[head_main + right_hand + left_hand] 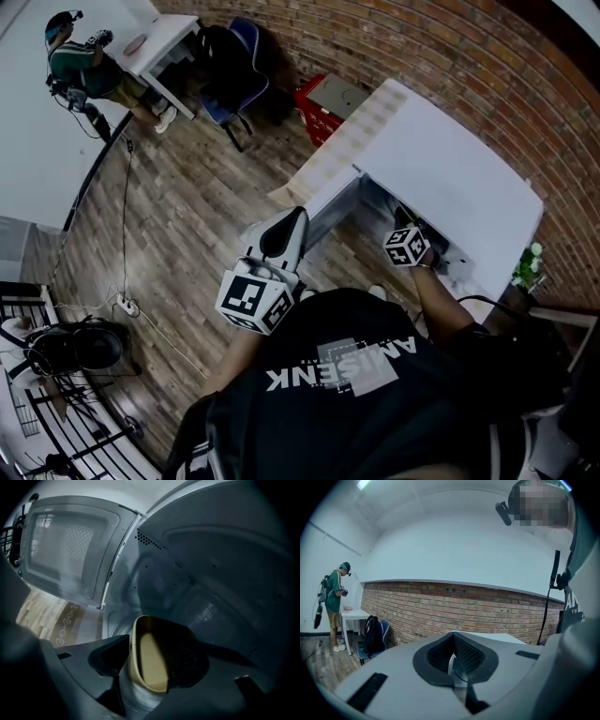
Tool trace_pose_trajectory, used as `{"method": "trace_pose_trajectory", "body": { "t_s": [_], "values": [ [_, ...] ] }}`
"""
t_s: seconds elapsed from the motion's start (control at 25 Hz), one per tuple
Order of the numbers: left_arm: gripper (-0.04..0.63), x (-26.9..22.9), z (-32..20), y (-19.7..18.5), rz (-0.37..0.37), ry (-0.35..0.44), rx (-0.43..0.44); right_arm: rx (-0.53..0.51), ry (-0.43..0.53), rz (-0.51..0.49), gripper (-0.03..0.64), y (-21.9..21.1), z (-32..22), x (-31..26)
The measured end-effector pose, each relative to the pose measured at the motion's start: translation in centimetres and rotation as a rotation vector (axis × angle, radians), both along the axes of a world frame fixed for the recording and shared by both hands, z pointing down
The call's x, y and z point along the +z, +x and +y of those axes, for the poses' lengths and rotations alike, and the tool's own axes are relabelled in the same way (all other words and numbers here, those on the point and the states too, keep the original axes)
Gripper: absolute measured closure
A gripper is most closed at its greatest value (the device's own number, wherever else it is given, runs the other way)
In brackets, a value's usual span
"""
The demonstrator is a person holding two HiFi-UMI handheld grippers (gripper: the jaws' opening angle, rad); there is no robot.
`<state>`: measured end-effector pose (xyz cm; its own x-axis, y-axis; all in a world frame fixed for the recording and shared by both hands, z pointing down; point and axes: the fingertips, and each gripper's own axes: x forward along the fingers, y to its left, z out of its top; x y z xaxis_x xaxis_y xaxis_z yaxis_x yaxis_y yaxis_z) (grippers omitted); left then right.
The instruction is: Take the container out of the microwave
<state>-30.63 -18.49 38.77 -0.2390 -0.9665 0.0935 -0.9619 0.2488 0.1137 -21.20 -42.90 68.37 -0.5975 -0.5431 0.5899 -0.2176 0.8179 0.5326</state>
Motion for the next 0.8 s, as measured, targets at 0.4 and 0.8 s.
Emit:
{"method": "trace_pose_trajectory", "body": {
  "t_s": [0.4,0.8],
  "values": [
    [0.588,-0.2,0.3,-0.1,0.013,0.026,0.024,0.013,0.031,0.077,0.391,-0.2,0.0,0.4],
    [0.588,-0.2,1.4,-0.4,0.016,0.03,0.047,0.007,0.022,0.099,0.551,0.2,1.3,0.2]
  ]
}}
